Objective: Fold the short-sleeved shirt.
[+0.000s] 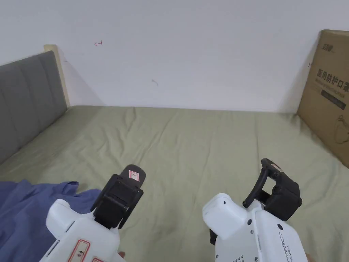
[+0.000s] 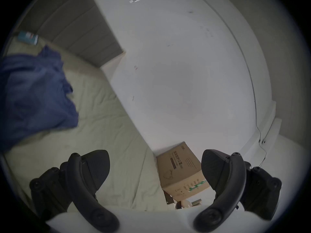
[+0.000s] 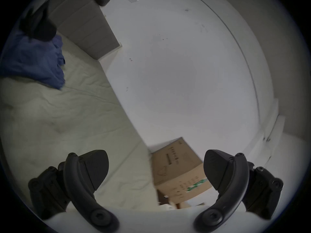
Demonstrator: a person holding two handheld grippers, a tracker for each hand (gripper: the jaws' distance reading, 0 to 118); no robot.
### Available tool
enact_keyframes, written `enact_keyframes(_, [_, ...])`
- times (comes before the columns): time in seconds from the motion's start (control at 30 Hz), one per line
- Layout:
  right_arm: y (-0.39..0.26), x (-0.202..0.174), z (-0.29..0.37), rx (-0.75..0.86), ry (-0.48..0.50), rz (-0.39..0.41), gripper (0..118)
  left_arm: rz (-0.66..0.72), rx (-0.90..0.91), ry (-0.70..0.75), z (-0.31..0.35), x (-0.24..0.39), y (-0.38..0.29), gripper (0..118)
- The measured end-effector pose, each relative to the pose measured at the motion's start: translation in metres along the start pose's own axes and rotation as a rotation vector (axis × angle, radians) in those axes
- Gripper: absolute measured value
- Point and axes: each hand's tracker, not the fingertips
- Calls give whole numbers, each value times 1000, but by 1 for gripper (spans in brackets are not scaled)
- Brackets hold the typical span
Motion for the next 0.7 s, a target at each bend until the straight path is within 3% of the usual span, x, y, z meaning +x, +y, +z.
enact_keyframes(0.07, [-1,10,-2,-26,3,-128,114,-71,-11,48,-3,7,0,111])
enact_keyframes(0.13, [-1,27,-2,-33,13,-276,114,-260,6,85,-6,29,4,111])
enact_keyframes(0.27, [-12,70,-4,-56,26,-765,114,-904,51,160,-8,87,-3,112])
enact_keyframes(0.37, [-40,80,-9,-111,83,-1131,114,-1280,75,193,-4,100,-21,111])
enact_keyframes(0.43, [-56,73,-10,-144,136,-1202,114,-1352,67,241,-2,100,-29,111])
enact_keyframes(0.47, [-59,69,-10,-182,141,-1191,114,-1351,77,241,0,98,-31,111])
enact_keyframes(0.6, [-53,59,-8,-152,111,-1019,114,-1166,40,169,3,91,-17,111])
enact_keyframes(0.7, [-42,62,-4,-110,89,-978,114,-1161,36,151,3,91,-11,111])
